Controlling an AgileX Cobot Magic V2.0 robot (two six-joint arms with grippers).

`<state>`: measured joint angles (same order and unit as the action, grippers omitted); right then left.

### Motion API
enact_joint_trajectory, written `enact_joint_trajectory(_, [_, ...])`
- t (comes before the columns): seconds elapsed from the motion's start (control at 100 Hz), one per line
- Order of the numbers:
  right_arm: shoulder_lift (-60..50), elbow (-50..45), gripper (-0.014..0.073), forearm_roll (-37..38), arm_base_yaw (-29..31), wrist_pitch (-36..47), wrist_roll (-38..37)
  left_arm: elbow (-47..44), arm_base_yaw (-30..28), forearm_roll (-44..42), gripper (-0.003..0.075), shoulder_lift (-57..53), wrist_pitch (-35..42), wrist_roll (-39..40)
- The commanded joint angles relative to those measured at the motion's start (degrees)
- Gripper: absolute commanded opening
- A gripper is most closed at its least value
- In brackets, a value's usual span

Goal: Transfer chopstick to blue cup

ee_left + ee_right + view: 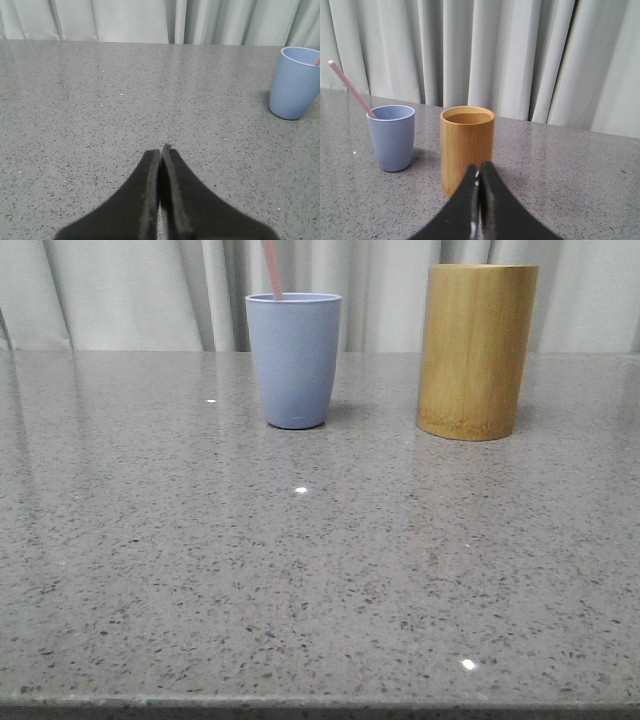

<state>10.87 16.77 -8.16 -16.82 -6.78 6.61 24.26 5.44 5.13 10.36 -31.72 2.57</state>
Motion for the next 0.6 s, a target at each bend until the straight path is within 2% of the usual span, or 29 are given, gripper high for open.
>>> enact_joint_trajectory(0.0, [0.4,1.4,-0.0105,-0.1,0.3,4.7,0.0,1.0,-0.2,0.1,-0.0019,0.6,4.5,0.3])
enact_joint_trajectory(0.1, [0.4,1.4,-0.0105,-0.1,0.3,4.7,0.0,-0.4,-0.2,-1.0,-0.0019,0.6,7.2,0.3])
enact_joint_trajectory(0.27, [0.4,1.4,-0.0105,-0.1,0.3,4.7,0.0,-5.4,-0.2,-1.0,-0.0019,-0.6,16.1,0.3])
enact_joint_trajectory(0.59, [0.4,1.4,-0.0105,-0.1,0.3,4.7,0.0,-18.7,-0.2,-1.5,-0.0019,-8.2,25.5,0.3])
